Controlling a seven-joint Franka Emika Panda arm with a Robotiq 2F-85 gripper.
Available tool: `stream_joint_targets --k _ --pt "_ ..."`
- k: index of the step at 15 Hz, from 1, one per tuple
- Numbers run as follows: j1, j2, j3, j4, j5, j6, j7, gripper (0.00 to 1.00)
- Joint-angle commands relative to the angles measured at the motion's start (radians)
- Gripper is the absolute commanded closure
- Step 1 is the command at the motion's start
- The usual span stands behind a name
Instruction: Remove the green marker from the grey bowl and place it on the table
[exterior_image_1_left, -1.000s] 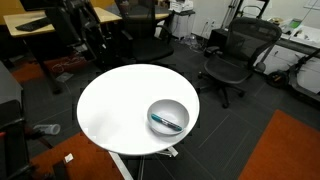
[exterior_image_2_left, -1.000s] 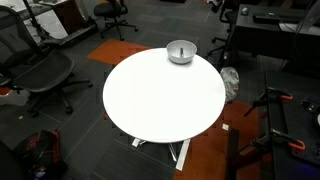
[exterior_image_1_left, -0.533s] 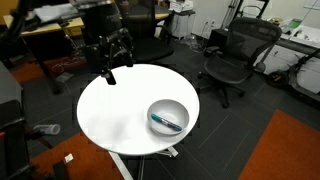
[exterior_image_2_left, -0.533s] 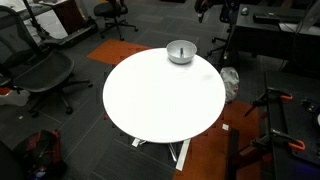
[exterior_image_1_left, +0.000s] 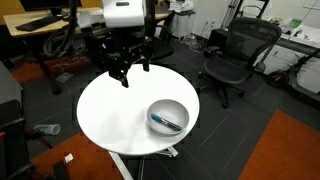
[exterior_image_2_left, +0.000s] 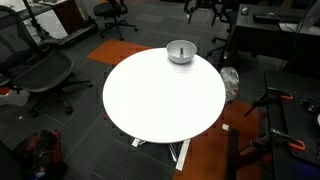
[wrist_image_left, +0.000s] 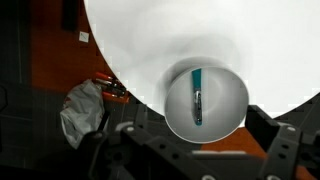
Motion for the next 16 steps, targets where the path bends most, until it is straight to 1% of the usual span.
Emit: stream_joint_targets --k 1,5,6,7,10,12,16 --pt "0.035 0.009 -0.037 0.011 0.014 -0.004 -0.006 0.00" --pt "0.040 0.015 -0.039 0.019 0.018 -0.008 -0.006 0.00" --pt "0.045 0.027 -0.051 0.024 -0.020 -0.002 0.047 0.00" --pt "0.048 0.034 -0.059 0.027 -0.020 -0.012 0.049 0.00" --pt "0.058 0.086 -0.089 0.042 -0.032 0.015 0.084 0.00" --pt "0.061 0.120 -0.103 0.052 -0.035 0.013 0.084 0.00" --pt "0.061 0.207 -0.116 0.088 -0.007 0.061 0.045 0.00"
